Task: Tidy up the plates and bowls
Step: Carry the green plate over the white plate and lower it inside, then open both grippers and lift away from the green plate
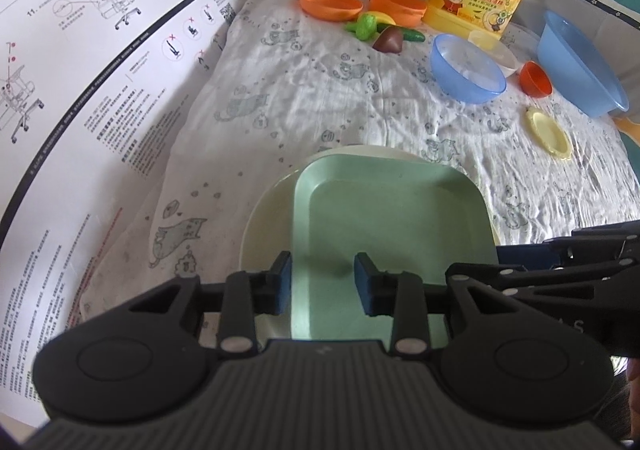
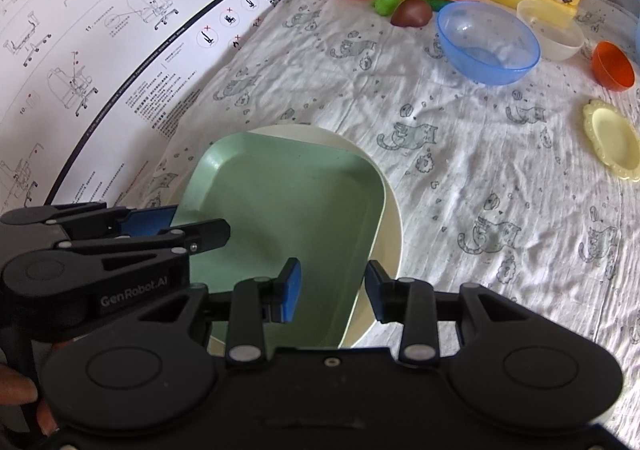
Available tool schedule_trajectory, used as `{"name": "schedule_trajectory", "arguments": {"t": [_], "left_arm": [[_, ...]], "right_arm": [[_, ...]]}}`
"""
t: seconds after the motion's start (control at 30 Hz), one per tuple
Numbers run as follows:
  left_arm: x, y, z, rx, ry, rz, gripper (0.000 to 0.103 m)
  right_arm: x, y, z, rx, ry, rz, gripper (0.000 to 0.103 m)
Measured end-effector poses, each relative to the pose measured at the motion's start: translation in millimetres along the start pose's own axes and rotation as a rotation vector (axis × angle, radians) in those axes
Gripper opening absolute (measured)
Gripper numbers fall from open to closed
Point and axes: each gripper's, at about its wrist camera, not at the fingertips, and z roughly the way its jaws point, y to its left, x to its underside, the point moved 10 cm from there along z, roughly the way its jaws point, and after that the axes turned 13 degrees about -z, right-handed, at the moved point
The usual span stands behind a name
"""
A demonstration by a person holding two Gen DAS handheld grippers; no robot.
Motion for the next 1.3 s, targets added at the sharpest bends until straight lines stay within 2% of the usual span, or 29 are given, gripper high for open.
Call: {"name": "schedule_trajectory", "arguments": {"t": [0.2,0.27,0.33,0.37,0.4,0.47,0.5,0.53,0.57,0.67,0.8,1.13,1.3], "left_arm": [[1,-3,5,0.003,0.008,0.002,0.038],[0,-5,4,0.011,0.002,-0.002,0.049],[-4,-2,0,-0.022,-0.034,-0.001,0.068],[-7,0,-3,-0.036,-0.053,-0.003,0.072],[-10,2,-5,-0.040,-0.070,-0.011,0.078],[-16,6,-11,-0.028,-0.093,-0.036,0.091],[-19,7,-14,-0.019,-0.104,-0.047,0.098],[-21,7,-16,-0.014,-0.116,-0.054,0.101],[-23,7,-18,-0.010,-0.125,-0.057,0.101],[-25,3,-20,-0.001,-0.133,-0.059,0.103],[-23,-5,-16,0.000,-0.116,-0.047,0.103],[-27,-33,-13,0.013,-0.116,-0.029,0.103],[-36,-61,-13,0.029,-0.127,0.011,0.103]], "right_arm": [[1,-3,3,-0.007,0.004,0.012,0.037],[0,-4,1,-0.015,-0.001,0.018,0.046],[-2,-6,-4,-0.009,-0.018,0.022,0.047],[-4,-8,-6,-0.004,-0.028,0.025,0.057],[-5,-12,-10,0.007,-0.041,0.031,0.072],[-7,-18,-19,0.021,-0.080,0.038,0.087],[-8,-21,-23,0.023,-0.095,0.037,0.091],[-8,-23,-27,0.030,-0.106,0.036,0.093],[-7,-25,-30,0.039,-0.115,0.033,0.096],[-4,-30,-35,0.068,-0.129,0.020,0.097],[0,-38,-39,0.092,-0.137,0.023,0.103],[11,-70,-53,0.139,-0.160,0.091,0.103],[24,-95,-59,0.155,-0.174,0.161,0.103]]}}
